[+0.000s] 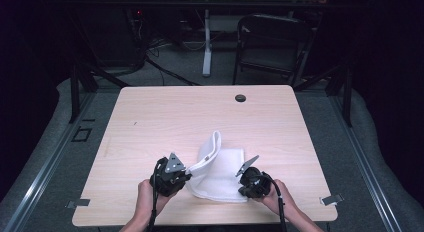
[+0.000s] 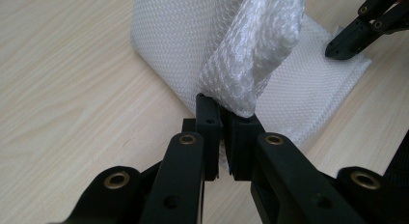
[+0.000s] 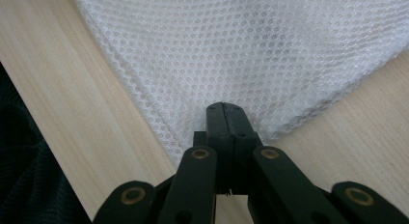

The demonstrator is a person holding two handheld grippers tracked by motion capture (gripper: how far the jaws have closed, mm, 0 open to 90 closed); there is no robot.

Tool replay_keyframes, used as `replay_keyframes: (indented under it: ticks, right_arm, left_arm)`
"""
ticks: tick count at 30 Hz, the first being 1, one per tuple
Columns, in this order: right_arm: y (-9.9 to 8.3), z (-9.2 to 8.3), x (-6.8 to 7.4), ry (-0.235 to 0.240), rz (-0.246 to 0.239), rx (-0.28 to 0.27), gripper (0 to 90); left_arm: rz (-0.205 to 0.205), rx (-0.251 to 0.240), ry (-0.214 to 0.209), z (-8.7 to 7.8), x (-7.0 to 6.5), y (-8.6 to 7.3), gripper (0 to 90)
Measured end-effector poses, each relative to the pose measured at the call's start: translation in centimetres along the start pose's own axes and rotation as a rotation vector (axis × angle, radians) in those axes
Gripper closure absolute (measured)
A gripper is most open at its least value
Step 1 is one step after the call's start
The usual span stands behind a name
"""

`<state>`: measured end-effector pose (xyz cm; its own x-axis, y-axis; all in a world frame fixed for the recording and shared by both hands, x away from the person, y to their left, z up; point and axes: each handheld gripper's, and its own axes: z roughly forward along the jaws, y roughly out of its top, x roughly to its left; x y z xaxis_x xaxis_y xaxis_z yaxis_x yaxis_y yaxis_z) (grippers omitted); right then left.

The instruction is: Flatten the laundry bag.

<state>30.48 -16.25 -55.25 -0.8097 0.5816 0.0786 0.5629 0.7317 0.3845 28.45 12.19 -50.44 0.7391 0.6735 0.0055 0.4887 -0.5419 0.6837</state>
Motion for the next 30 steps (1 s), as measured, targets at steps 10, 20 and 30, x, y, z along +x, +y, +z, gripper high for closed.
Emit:
replay_keyframes:
  ticks: [10,20,30]
  right_arm:
    - [0.0,0.0,0.1,-0.007,-0.007,0.004,90.0]
    - [0.0,0.0,0.1,-0.008,-0.007,0.003,90.0]
    - [0.0,0.0,0.1,-0.010,-0.006,0.002,90.0]
  left_arm:
    - [-0.016,0.043,0.012,-0.4,0.5,-1.0,85.5]
    - [-0.052,0.080,-0.004,-0.8,1.3,-2.0,85.7]
    - [-0.071,0.122,-0.024,-0.7,1.7,-2.5,84.9]
